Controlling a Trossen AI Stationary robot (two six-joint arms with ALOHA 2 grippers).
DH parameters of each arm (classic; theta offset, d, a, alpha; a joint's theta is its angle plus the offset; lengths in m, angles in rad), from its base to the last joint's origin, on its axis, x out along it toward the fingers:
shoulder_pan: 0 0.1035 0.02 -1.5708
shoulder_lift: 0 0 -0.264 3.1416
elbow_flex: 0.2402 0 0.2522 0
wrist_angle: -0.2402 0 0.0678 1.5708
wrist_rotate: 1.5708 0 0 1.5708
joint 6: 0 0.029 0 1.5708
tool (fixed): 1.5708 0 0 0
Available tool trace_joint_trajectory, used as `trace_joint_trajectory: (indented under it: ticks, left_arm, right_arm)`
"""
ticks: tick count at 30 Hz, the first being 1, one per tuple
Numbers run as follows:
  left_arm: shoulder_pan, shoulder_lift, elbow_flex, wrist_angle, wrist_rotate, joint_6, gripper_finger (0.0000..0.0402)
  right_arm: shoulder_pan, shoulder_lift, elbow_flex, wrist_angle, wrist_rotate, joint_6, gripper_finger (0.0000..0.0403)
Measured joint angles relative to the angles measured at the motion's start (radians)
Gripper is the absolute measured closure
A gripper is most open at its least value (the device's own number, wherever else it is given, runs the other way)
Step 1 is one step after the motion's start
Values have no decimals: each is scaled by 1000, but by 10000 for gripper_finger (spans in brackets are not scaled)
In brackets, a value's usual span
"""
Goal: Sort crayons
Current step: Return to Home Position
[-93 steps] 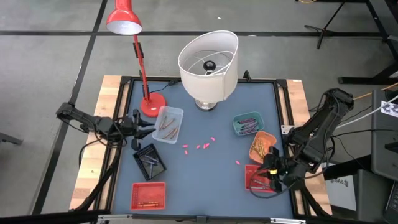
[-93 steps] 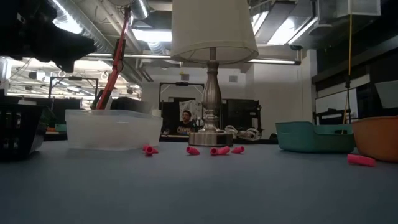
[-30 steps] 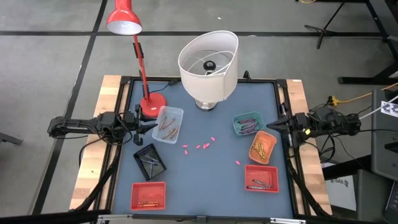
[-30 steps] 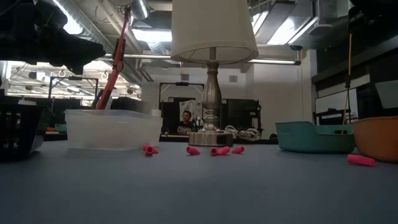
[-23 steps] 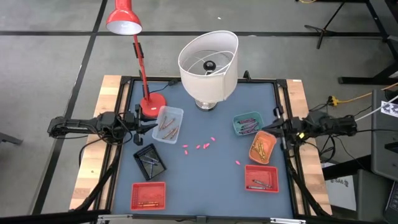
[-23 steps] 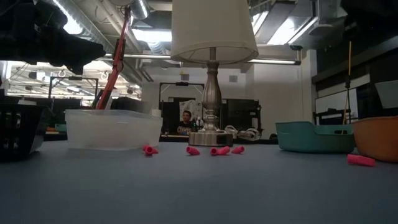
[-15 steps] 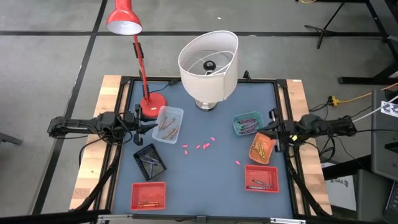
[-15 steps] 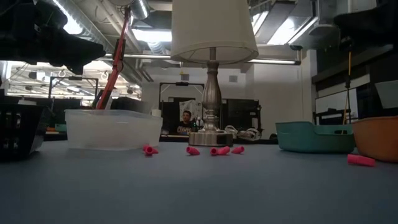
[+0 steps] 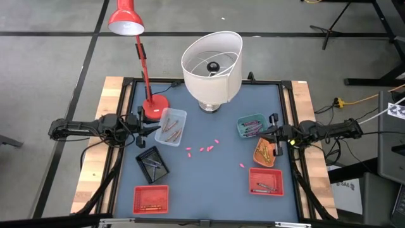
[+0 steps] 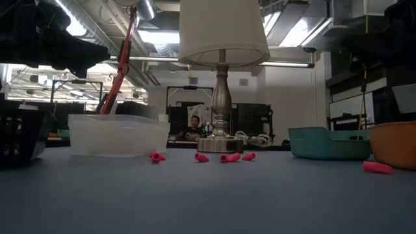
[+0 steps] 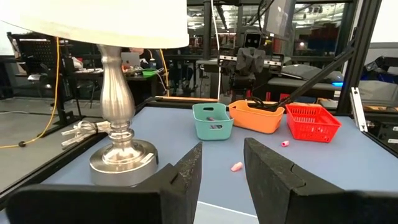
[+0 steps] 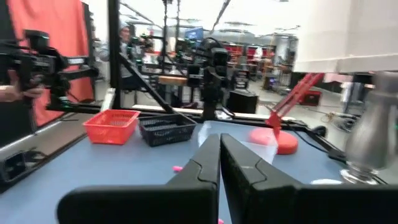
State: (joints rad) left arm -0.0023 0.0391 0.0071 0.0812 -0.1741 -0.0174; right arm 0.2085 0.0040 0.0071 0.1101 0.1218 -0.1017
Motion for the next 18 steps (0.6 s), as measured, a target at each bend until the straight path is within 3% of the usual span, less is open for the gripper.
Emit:
trace_joint_trajectory:
  ticks: [18]
  left_arm:
    - [0,0,0,-43,10,1,298]
  right_arm:
    - [0,15,1,-69,25,-24,391]
